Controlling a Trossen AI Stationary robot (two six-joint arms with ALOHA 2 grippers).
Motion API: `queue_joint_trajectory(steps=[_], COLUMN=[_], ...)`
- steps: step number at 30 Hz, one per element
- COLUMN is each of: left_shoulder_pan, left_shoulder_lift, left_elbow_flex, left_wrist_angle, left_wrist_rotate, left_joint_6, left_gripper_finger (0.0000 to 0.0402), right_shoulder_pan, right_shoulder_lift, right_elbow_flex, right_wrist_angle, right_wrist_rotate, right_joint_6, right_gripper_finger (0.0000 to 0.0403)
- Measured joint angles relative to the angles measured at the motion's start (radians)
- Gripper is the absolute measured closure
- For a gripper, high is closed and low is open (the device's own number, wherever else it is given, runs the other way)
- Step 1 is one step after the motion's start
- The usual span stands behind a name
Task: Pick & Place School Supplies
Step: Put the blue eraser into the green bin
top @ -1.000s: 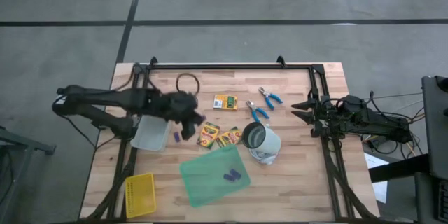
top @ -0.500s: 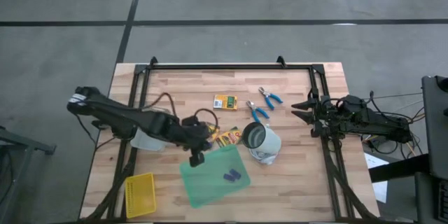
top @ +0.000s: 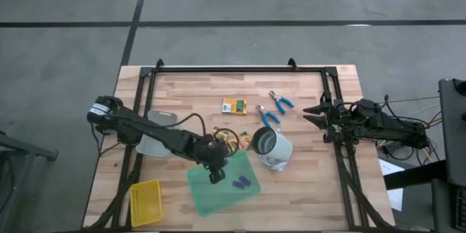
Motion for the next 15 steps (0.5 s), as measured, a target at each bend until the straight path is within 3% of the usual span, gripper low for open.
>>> queue_joint_trajectory(steps=[6, 15], left_shoulder_pan=[-0.015, -0.028], left_shoulder_lift=[0.07, 0.147], left_elbow_flex=[0.0, 0.0], left_wrist_angle=[0.012, 0.025], left_wrist_rotate=[0.003, 0.098], left_joint_6=[-0.053, -0.109], left_gripper_finger=[0.033, 0.033], right_shoulder_pan=[0.0, 0.0], right_shoulder_lift=[0.0, 0.0], right_elbow_flex=[0.0, 0.0], right_wrist_angle=[0.0, 0.0], right_wrist_rotate=[0.0, 0.0], right_joint_6=[0.0, 0.0], right_gripper_finger=[0.0289, 0.0289])
